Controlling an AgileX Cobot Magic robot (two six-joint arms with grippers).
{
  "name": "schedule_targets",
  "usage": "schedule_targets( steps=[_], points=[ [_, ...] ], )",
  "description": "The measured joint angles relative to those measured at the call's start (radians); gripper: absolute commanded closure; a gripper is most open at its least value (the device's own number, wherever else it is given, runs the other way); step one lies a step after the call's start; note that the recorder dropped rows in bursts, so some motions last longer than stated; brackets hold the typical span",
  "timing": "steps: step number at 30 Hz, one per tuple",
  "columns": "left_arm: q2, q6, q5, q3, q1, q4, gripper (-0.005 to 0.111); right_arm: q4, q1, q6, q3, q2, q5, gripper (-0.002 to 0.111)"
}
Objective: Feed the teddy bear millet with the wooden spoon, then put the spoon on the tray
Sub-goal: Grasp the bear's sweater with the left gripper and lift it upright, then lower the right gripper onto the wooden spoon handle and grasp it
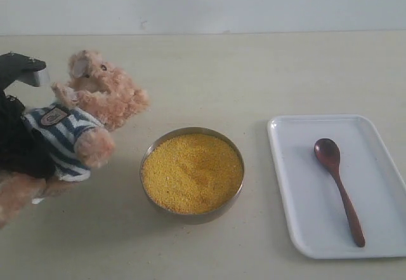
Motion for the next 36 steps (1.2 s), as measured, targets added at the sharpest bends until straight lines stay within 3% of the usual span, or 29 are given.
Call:
schedule_targets(
  steps=[8, 13, 17, 19, 25, 31, 34, 36],
  points=[
    [-0.083, 0.128, 0.022, 0.055, -0.085, 0.146, 0.103, 0.0, 0.0, 0.0, 0.0, 0.0, -0.042, 0.107],
    [-0.126, 0.141, -0.019, 0.092, -0.09, 0.175, 0.103, 0.061, 0.0, 0.044, 0.0, 0.0, -0.272, 0.107],
    [-0.135, 0.194, -0.038, 0.108, -0.09, 0.177, 0.103, 0.24, 0.0, 0.236, 0.0, -0.002, -0.527, 0.107],
    [-0.135, 0.227, -0.039, 0.12, -0.09, 0.177, 0.103, 0.261, 0.002, 0.317, -0.027, -0.002, -0.55, 0.107],
    [-0.135, 0.275, -0.056, 0.134, -0.09, 0.177, 0.103, 0.107, 0.023, 0.311, -0.27, 0.175, -0.339, 0.107],
    [-0.135, 0.281, -0.058, 0.134, -0.09, 0.175, 0.103, 0.065, 0.032, 0.093, -0.55, 0.656, 0.14, 0.106],
    [-0.135, 0.281, -0.058, 0.134, -0.09, 0.175, 0.103, 0.065, 0.032, 0.056, -0.656, 0.89, 0.314, 0.09],
    [-0.135, 0.281, -0.058, 0.134, -0.09, 0.175, 0.103, 0.071, 0.032, 0.045, -0.688, 1.038, 0.365, 0.068]
  ],
)
